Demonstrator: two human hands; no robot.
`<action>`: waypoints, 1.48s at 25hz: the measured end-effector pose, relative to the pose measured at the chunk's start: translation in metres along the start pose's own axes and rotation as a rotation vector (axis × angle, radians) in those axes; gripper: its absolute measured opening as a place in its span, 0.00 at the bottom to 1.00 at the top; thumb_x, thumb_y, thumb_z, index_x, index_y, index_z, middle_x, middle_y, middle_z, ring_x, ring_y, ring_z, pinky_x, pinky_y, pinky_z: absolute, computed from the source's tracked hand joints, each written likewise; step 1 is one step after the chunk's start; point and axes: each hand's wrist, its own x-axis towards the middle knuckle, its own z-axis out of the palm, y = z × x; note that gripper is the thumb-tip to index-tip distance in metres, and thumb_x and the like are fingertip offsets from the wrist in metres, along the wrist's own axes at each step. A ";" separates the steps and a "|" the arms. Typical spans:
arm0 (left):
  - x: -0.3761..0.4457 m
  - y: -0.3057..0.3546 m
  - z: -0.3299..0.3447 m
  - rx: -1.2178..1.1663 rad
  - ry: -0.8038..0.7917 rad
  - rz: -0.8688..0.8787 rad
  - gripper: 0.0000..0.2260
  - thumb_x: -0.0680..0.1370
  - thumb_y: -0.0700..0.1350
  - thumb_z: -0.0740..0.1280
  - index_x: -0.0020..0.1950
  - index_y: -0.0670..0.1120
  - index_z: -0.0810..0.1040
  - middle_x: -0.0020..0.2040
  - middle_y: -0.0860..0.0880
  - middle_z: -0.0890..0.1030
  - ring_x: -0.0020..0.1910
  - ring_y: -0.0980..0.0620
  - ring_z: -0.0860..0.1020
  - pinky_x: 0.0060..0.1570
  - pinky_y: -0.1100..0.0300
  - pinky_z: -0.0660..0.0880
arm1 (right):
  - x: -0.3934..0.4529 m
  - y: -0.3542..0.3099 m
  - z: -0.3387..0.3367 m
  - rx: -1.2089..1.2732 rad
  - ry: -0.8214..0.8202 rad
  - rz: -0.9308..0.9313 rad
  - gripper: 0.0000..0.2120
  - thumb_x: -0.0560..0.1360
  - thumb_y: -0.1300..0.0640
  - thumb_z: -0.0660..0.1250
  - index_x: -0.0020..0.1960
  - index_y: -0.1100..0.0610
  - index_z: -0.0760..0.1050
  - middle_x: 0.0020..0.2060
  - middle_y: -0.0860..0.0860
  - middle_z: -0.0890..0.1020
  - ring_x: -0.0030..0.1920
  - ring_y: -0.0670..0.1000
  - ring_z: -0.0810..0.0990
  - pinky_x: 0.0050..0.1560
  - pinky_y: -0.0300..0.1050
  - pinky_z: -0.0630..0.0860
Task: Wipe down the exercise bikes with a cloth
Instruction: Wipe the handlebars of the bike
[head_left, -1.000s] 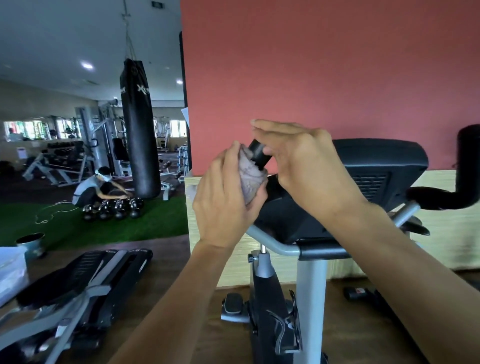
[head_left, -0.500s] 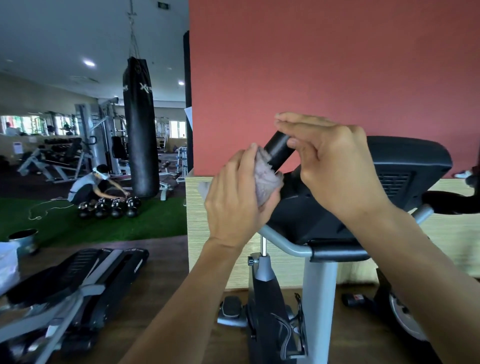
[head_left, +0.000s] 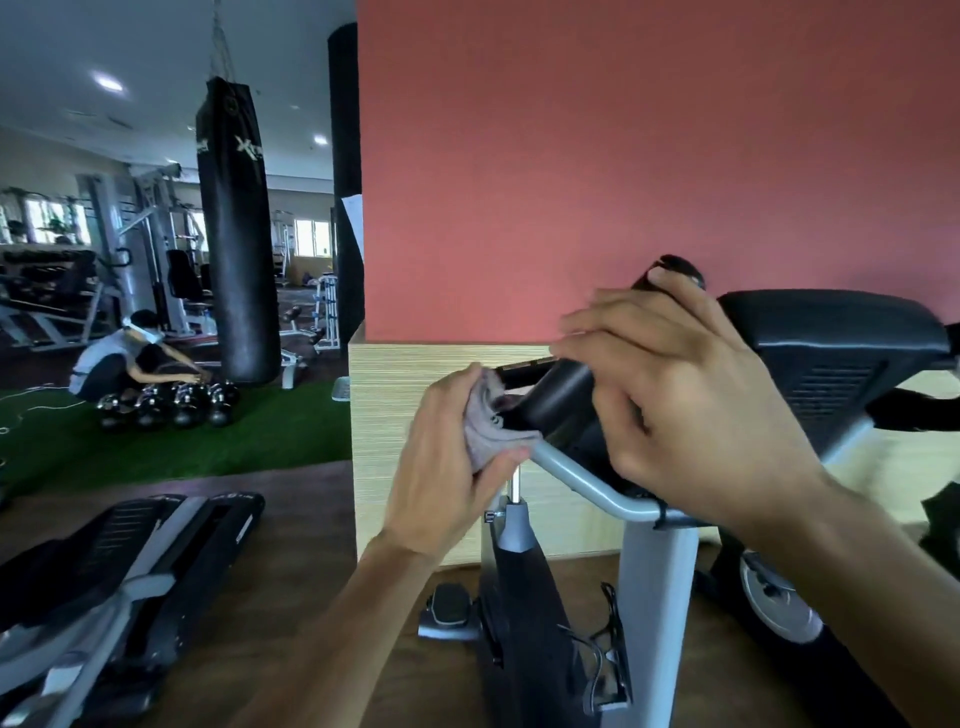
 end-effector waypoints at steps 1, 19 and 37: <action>0.011 -0.003 0.004 -0.024 -0.062 0.058 0.29 0.80 0.62 0.65 0.74 0.48 0.63 0.64 0.60 0.68 0.63 0.57 0.71 0.64 0.55 0.72 | -0.001 -0.008 0.009 -0.057 -0.045 -0.024 0.16 0.75 0.64 0.60 0.56 0.60 0.83 0.57 0.54 0.84 0.64 0.58 0.79 0.76 0.59 0.62; 0.085 -0.070 -0.004 -0.362 -0.488 0.493 0.15 0.67 0.54 0.72 0.47 0.46 0.78 0.38 0.57 0.71 0.34 0.54 0.70 0.34 0.54 0.72 | 0.006 -0.086 0.063 -0.470 -0.195 0.365 0.08 0.77 0.59 0.62 0.46 0.61 0.77 0.44 0.54 0.77 0.62 0.63 0.74 0.79 0.63 0.51; 0.034 -0.139 0.065 -0.367 0.426 0.580 0.28 0.75 0.69 0.63 0.67 0.52 0.75 0.56 0.55 0.81 0.51 0.46 0.81 0.49 0.48 0.79 | -0.002 -0.093 0.096 -0.653 -0.017 0.372 0.16 0.85 0.61 0.55 0.49 0.69 0.77 0.50 0.61 0.79 0.55 0.59 0.75 0.53 0.44 0.64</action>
